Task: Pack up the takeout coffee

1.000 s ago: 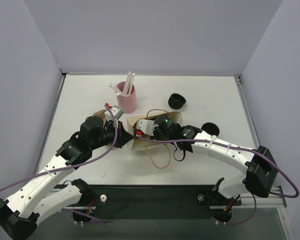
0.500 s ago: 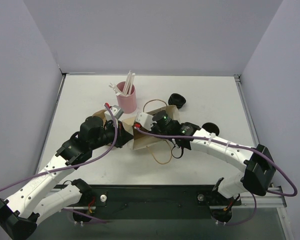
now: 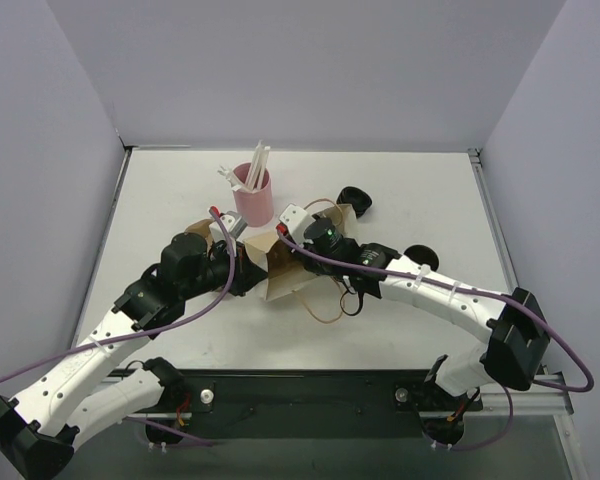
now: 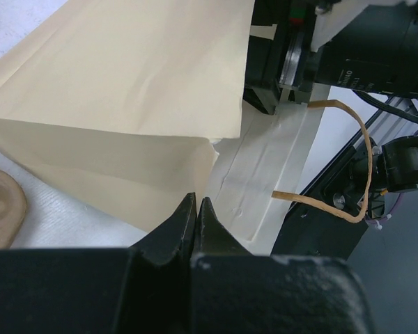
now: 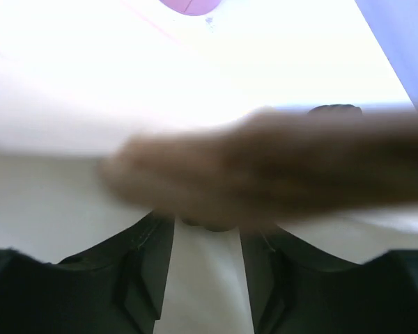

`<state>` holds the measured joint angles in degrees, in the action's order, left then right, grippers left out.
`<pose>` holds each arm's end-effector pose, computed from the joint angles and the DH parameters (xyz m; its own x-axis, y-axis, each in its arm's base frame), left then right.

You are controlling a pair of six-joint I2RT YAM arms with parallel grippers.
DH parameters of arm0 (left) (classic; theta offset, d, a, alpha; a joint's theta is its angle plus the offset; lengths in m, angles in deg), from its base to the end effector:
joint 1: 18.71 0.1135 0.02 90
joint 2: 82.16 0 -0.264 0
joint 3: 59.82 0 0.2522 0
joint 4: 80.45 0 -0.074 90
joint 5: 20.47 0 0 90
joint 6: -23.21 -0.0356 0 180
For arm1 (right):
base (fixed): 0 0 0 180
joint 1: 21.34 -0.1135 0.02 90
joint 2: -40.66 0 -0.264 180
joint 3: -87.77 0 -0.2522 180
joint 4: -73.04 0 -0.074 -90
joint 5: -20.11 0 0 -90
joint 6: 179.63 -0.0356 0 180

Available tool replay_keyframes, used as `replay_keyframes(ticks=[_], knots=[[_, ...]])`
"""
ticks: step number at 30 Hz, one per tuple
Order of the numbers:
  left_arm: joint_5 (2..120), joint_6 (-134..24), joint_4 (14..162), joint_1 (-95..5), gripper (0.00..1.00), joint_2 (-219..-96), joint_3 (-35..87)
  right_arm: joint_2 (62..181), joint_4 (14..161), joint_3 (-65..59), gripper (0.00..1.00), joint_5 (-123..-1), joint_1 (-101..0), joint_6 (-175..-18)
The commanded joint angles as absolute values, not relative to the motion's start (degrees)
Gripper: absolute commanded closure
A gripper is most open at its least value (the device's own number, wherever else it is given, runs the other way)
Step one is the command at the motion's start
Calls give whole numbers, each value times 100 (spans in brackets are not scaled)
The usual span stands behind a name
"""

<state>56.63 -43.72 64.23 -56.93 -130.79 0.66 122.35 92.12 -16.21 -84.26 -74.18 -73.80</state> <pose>0.1460 -0.1251 0.3201 -0.5872 -0.0237 -0.8091 0.5802 0.6846 -0.4412 0.2072 0.2587 0.3044 -0.0698 -0.5296 -0.8454 -0.6807 0.6447 -0.3477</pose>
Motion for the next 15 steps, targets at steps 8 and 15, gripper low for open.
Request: replay_keyframes(ticks=[8, 15], knots=[[5512, -4174, 6698, -5720, 100, -13094, 132, 12723, 8900, -1404, 47, -9212, -7355, -8347], [5547, -4147, 6689, -5720, 100, -13130, 158, 12793, 8724, -1457, 42, -9090, -7328, -8304]])
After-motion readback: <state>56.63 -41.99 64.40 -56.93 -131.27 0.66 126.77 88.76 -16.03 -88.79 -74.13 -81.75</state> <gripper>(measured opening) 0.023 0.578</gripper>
